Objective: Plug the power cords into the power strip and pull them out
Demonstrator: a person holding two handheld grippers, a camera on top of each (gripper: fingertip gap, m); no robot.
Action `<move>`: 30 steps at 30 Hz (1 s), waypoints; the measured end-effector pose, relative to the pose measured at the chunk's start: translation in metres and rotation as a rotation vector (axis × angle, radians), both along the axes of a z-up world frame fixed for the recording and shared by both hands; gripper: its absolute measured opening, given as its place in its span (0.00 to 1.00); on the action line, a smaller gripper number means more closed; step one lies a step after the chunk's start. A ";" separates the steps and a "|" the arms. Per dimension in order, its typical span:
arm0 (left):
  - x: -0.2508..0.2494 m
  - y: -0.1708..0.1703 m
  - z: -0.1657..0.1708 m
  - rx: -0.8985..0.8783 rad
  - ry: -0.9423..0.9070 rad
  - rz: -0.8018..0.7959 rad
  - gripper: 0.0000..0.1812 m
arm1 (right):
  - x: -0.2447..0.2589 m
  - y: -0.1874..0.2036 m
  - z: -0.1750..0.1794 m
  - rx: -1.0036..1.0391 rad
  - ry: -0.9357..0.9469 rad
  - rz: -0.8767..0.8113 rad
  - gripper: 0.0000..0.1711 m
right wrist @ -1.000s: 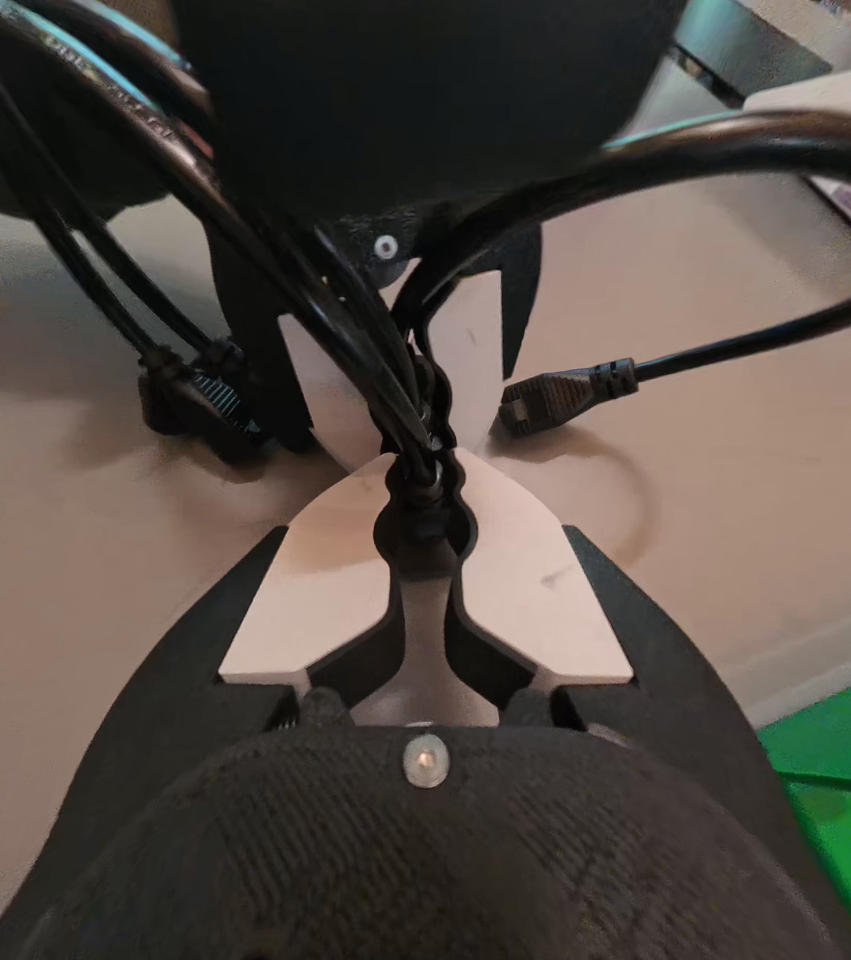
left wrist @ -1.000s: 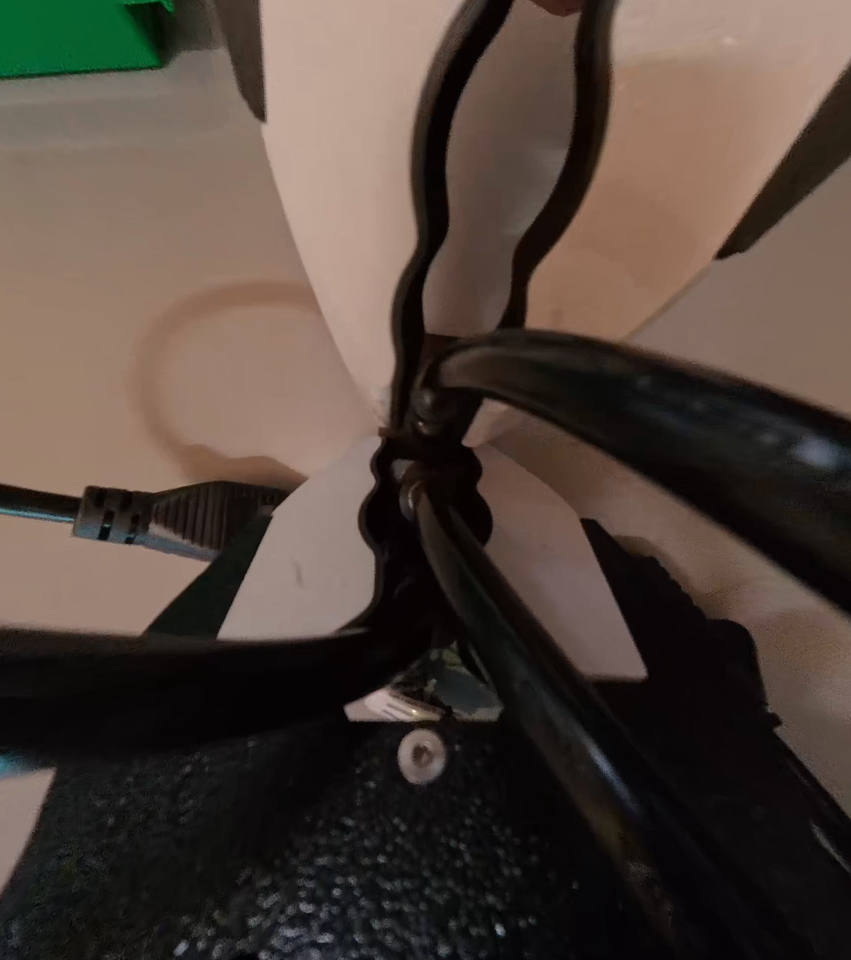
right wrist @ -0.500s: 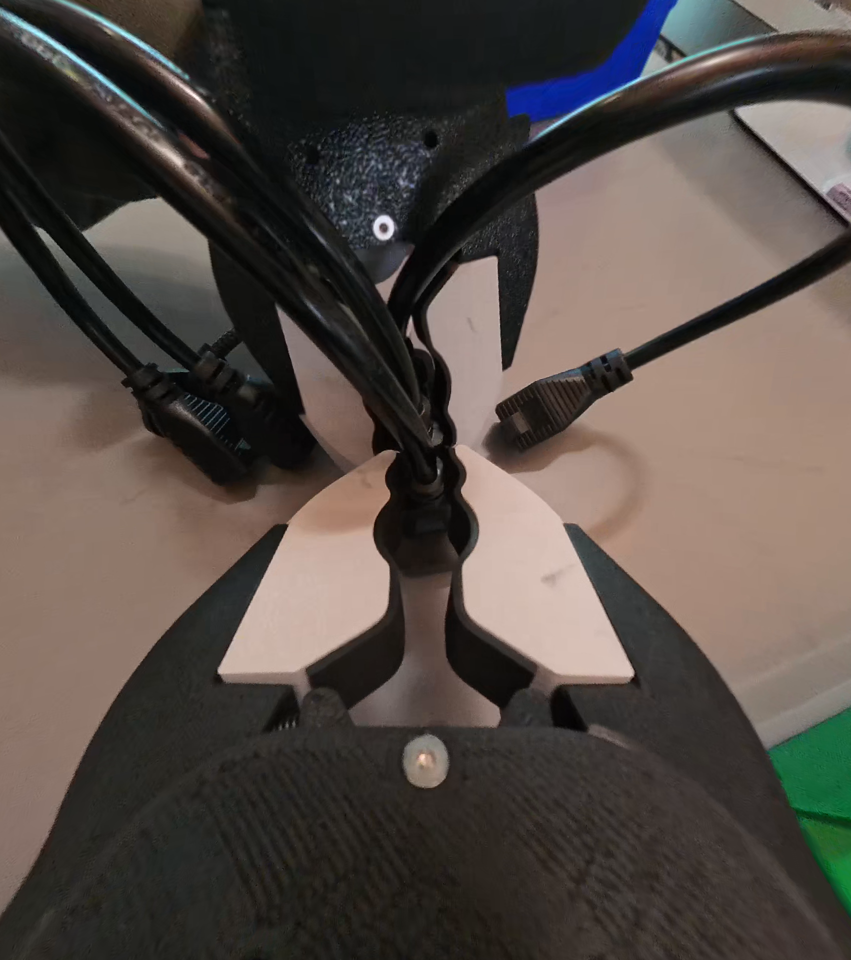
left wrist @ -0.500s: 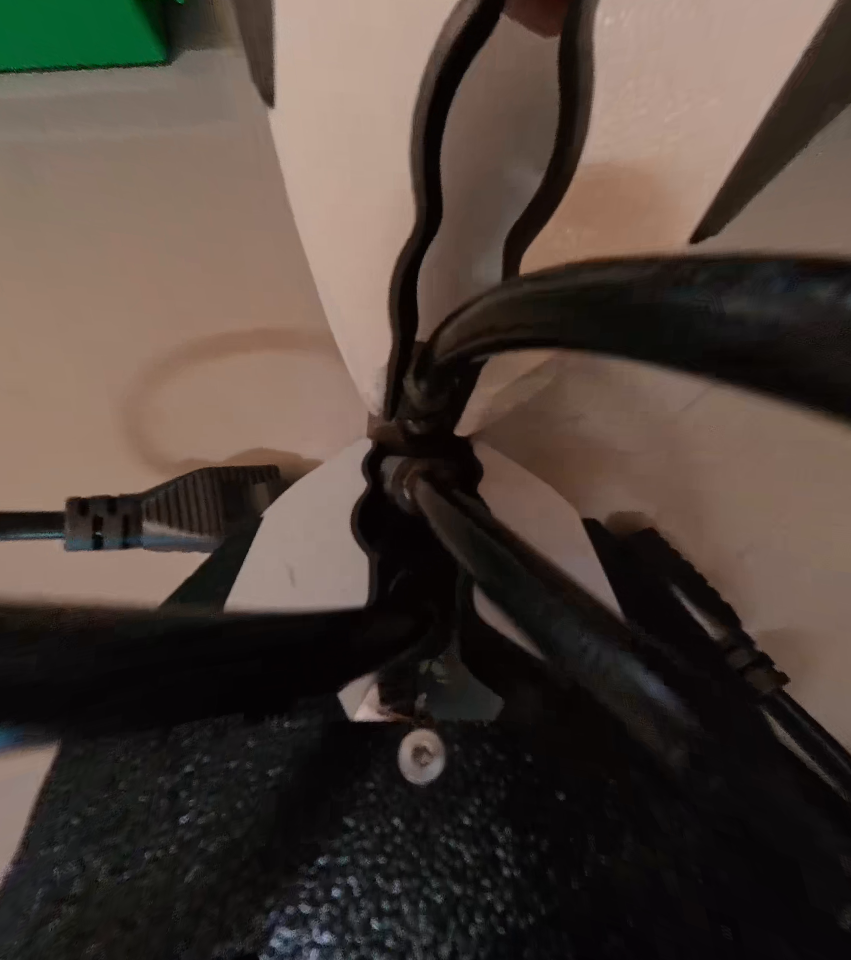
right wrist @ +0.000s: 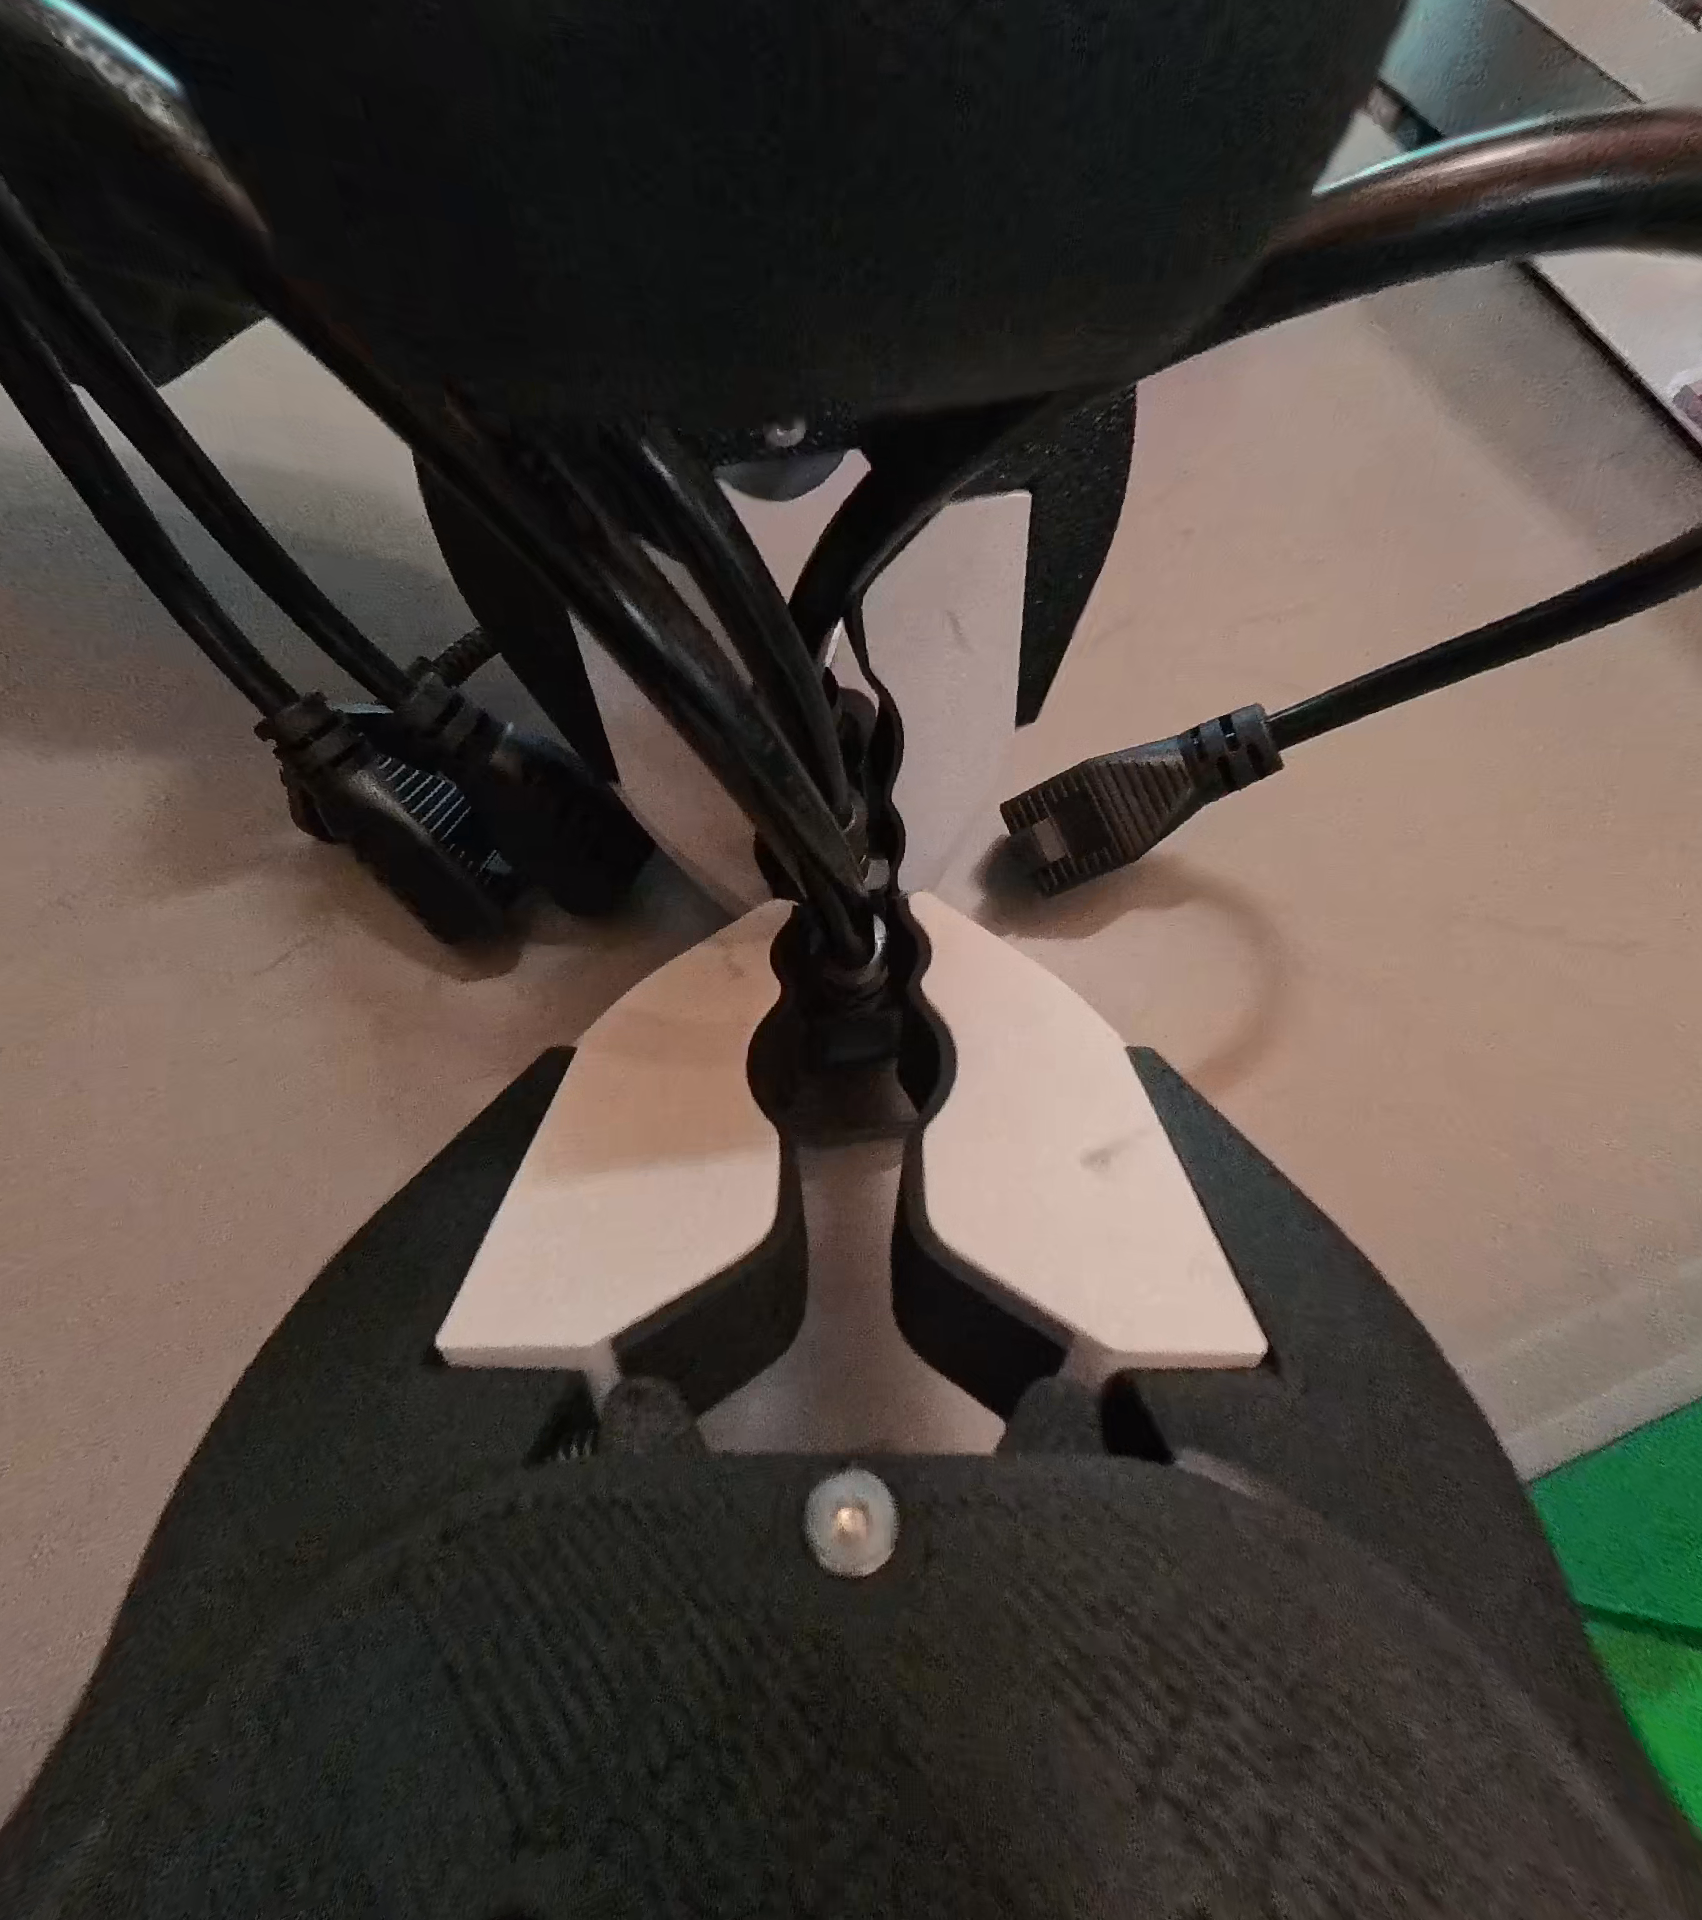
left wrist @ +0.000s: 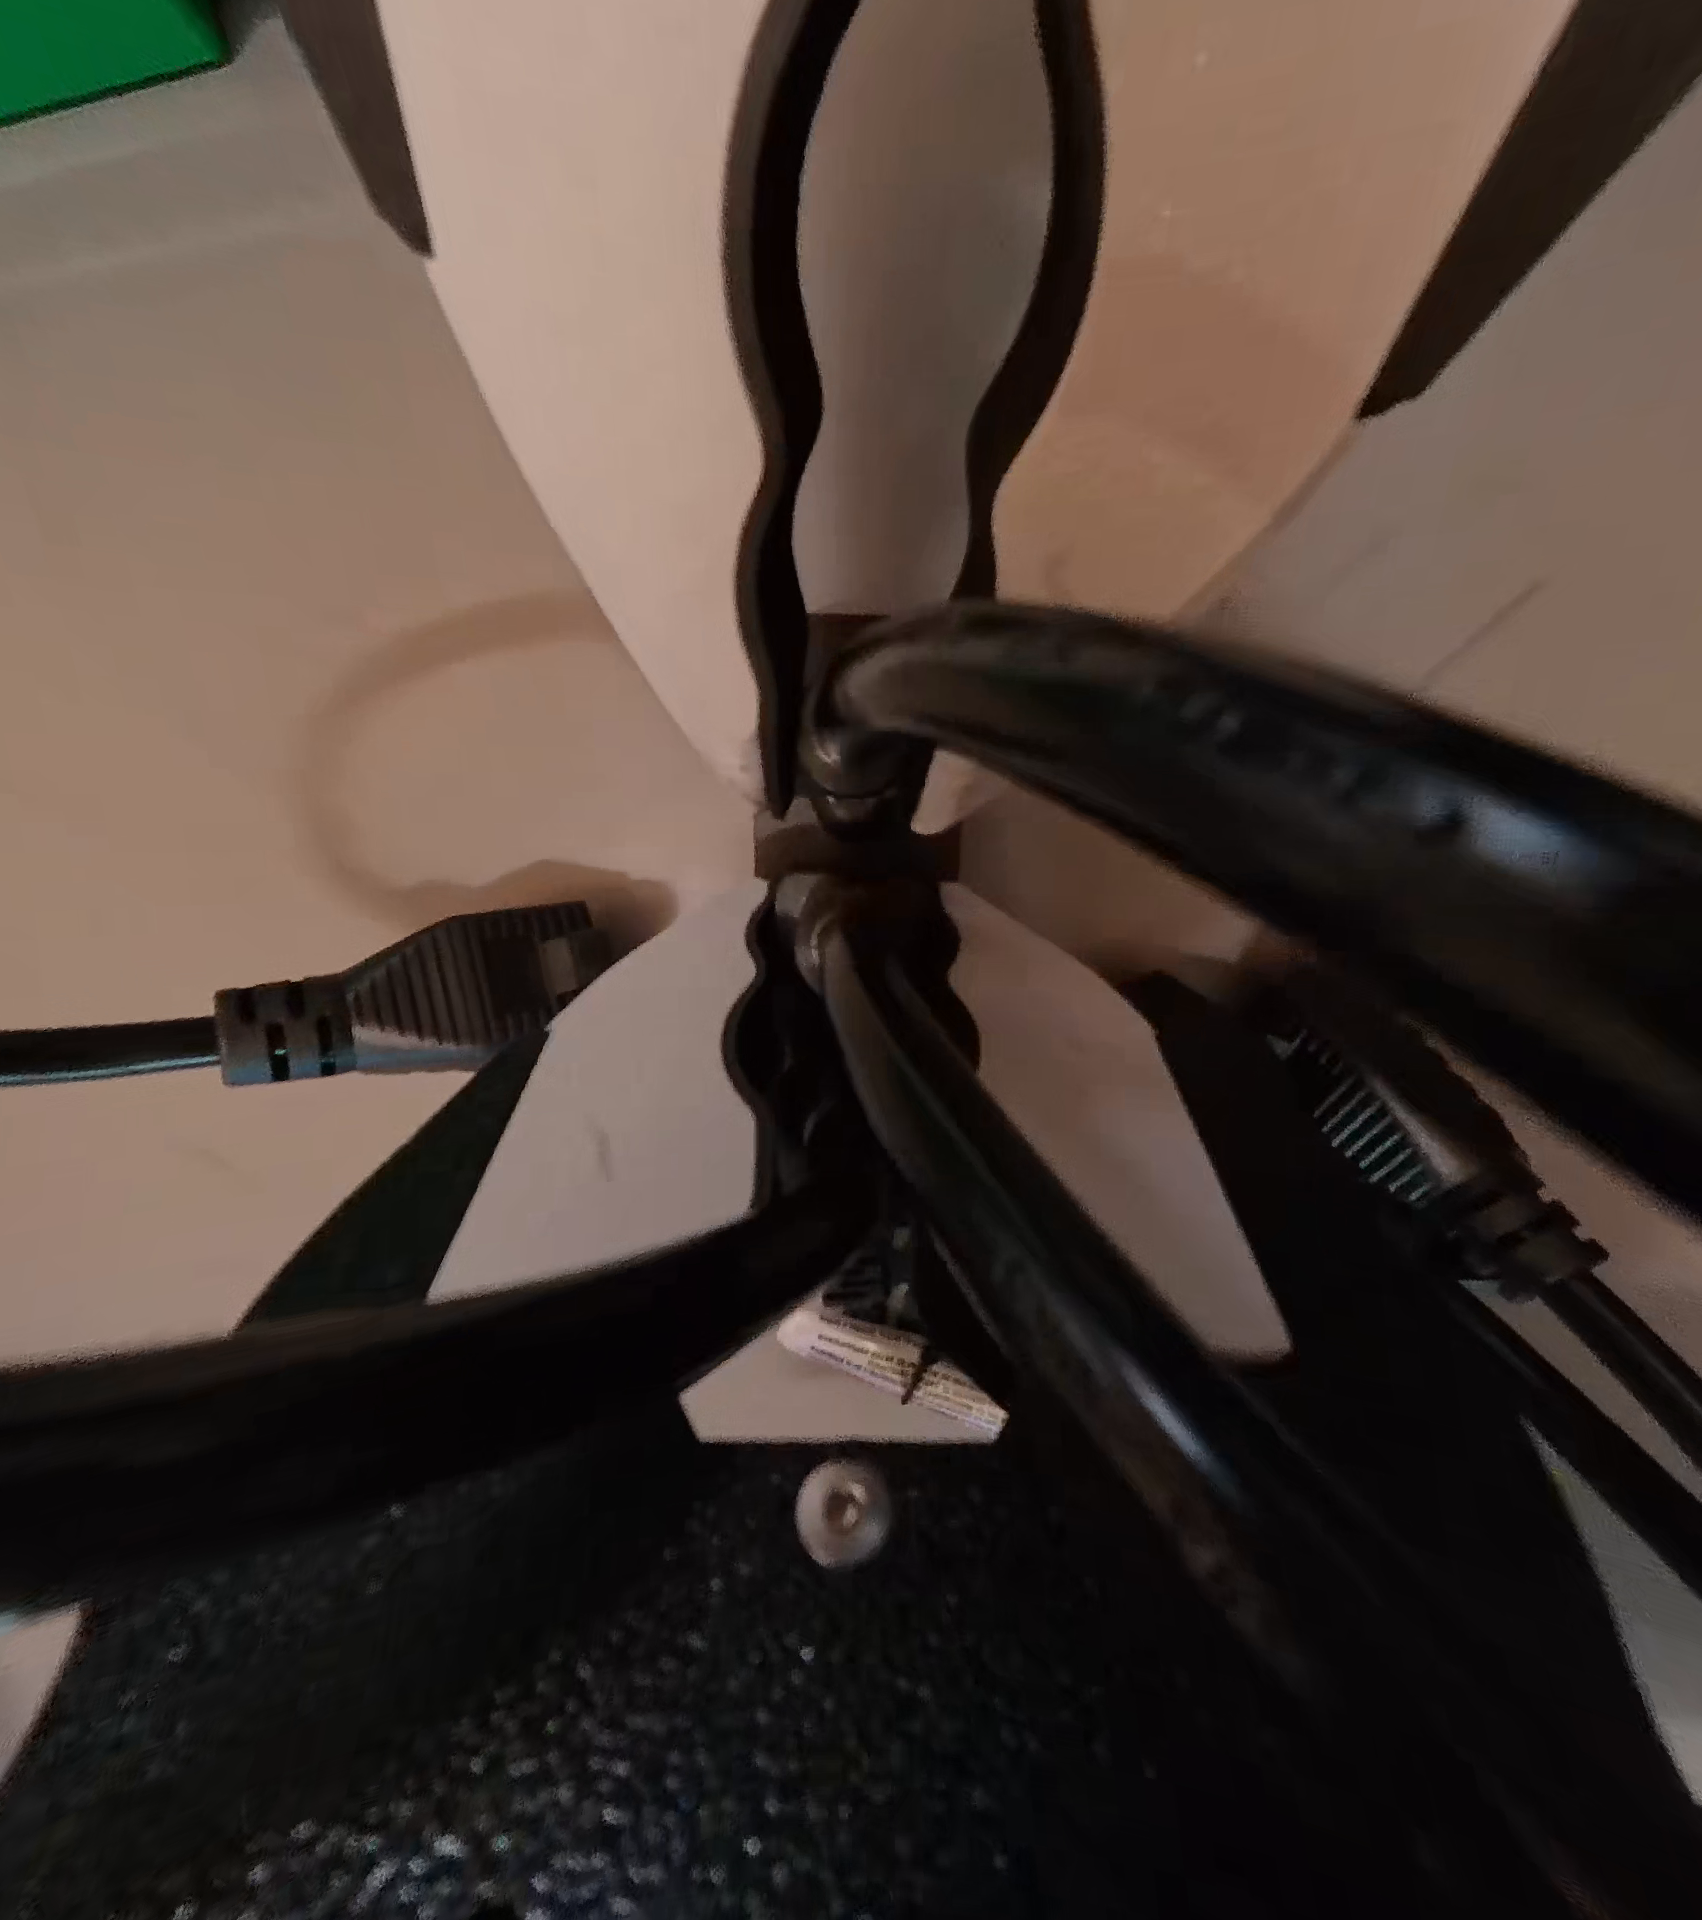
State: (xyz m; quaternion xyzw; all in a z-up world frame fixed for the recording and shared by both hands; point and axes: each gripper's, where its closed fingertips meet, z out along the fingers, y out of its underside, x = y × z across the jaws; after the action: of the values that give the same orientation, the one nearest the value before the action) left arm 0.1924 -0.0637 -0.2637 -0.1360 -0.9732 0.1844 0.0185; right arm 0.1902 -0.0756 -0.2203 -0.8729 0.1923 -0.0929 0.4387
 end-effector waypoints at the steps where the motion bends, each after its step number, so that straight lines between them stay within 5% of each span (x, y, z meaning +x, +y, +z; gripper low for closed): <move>1: 0.000 0.000 0.000 0.009 -0.007 -0.007 0.14 | 0.000 0.000 0.000 -0.002 -0.001 0.000 0.08; 20: 0.000 0.002 -0.001 0.107 -0.028 -0.024 0.14 | 0.000 0.002 -0.001 0.033 -0.094 0.019 0.09; 27: 0.001 0.002 -0.001 0.129 -0.050 -0.001 0.12 | 0.004 0.002 0.000 0.126 0.034 -0.011 0.08; 30: -0.003 0.001 -0.001 0.124 -0.034 -0.015 0.14 | -0.004 0.002 0.000 0.002 -0.057 0.046 0.08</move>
State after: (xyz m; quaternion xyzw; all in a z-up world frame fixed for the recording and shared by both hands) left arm 0.1898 -0.0630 -0.2648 -0.1449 -0.9819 0.1215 0.0115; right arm 0.1863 -0.0741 -0.2205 -0.8737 0.1599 -0.1076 0.4467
